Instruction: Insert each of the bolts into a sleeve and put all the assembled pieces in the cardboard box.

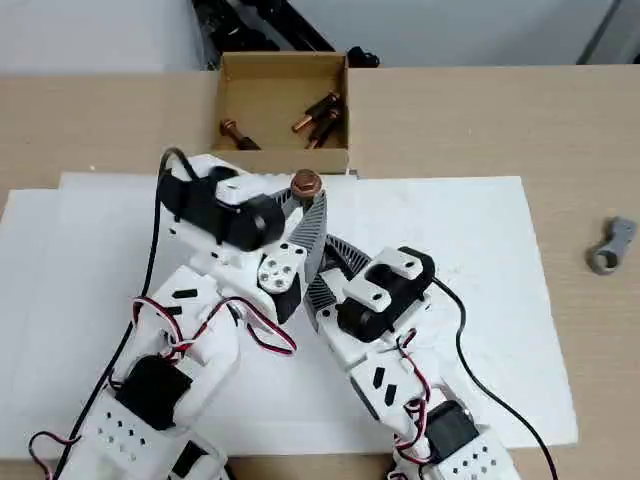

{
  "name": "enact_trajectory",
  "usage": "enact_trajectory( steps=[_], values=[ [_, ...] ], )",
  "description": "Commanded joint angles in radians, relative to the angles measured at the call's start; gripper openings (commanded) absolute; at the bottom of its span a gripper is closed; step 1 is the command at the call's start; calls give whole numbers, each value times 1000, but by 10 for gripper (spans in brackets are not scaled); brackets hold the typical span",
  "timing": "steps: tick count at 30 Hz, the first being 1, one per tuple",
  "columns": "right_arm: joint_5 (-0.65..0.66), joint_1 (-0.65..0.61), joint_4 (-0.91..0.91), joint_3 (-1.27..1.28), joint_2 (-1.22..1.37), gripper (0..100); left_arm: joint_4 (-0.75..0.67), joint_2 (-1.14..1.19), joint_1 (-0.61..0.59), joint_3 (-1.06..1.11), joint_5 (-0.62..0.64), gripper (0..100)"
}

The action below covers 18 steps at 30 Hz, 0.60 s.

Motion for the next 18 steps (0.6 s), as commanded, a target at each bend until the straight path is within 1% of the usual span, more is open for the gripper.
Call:
enact_trajectory(
  steps=[1, 6, 12, 18],
  values=[
    [5, -12, -18, -38, -22, 2, -14, 20, 8, 2, -18, 6],
    [5, -12, -18, -38, -22, 2, -14, 92, 8, -1, -15, 6],
    [5, -12, -18, -40, -22, 2, -5, 97, 8, -4, -11, 6],
    [5, -12, -18, -40, -22, 2, 123, 97, 8, -73, -11, 7]
  ],
)
